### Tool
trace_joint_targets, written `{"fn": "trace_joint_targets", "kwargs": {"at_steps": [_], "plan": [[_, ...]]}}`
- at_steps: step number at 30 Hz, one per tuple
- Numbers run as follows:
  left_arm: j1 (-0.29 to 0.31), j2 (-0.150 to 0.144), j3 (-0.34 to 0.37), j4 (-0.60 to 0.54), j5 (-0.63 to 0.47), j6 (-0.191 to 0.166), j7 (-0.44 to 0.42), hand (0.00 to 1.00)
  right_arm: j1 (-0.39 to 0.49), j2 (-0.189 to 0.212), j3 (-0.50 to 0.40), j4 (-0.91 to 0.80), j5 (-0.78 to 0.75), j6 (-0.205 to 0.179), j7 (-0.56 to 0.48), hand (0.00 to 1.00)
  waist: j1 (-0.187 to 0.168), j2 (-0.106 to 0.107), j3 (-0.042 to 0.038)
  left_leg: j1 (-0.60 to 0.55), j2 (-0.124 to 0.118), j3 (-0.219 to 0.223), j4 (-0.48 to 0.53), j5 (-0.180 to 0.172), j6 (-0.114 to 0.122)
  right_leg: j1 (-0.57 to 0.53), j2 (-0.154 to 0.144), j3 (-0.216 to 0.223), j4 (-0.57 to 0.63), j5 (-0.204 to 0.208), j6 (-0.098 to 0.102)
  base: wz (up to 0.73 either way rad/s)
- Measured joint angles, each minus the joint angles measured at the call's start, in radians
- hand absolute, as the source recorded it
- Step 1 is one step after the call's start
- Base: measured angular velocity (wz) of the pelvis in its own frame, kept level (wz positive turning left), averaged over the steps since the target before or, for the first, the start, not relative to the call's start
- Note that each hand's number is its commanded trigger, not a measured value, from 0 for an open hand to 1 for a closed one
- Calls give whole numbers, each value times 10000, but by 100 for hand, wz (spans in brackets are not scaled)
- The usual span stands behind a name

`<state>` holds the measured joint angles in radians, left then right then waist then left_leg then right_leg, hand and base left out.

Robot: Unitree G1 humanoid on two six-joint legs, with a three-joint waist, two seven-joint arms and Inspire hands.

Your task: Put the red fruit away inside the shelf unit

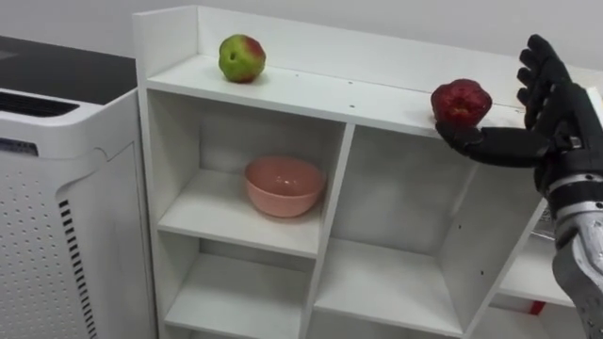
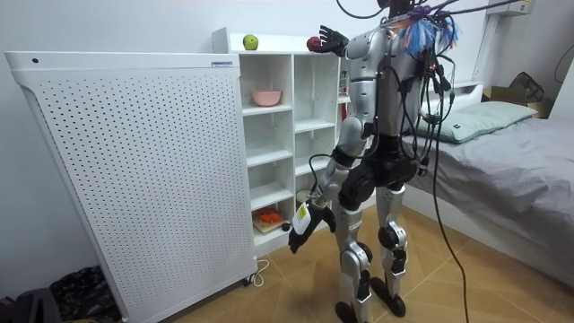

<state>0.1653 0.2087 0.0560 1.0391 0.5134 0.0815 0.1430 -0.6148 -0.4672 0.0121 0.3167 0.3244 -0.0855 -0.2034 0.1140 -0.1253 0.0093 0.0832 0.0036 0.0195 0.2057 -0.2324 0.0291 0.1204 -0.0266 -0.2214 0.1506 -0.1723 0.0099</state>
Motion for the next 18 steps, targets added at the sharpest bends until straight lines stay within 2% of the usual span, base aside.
{"fn": "trace_joint_targets", "kwargs": {"at_steps": [7,11,12,13,15,18], "plan": [[-14,29,-6,4,-1,-1,2,0,-97,-21,95,359,-28,-12,553,0,-18,-28,-25,110,-6,-12,-3,2,0,97,-5,18,0,0,0,0],[22,48,-5,5,-1,-1,4,0,-97,-30,110,356,-162,-10,919,0,-25,-87,-66,107,-3,-14,2,3,0,101,-4,20,2,0,0,0],[28,48,-5,5,-10,-1,4,0,-97,-30,126,356,-159,-8,969,18,-24,-101,-76,112,-2,-16,3,3,0,118,-4,14,1,0,0,0],[31,48,-5,5,-16,0,4,0,-97,-30,139,356,-159,-8,978,69,-25,-106,-79,122,-2,-18,2,3,-1,130,-4,14,1,0,0,0],[30,50,-5,5,-21,-1,4,0,-97,-30,159,356,-159,-7,1025,100,-28,-126,-92,153,-5,-39,0,3,0,171,-6,14,1,0,0,0],[30,61,-7,7,-20,-1,4,0,-97,-30,160,356,-182,-7,1195,100,-27,-173,-93,153,-6,-44,5,3,0,173,-6,23,0,0,0,0]]}}
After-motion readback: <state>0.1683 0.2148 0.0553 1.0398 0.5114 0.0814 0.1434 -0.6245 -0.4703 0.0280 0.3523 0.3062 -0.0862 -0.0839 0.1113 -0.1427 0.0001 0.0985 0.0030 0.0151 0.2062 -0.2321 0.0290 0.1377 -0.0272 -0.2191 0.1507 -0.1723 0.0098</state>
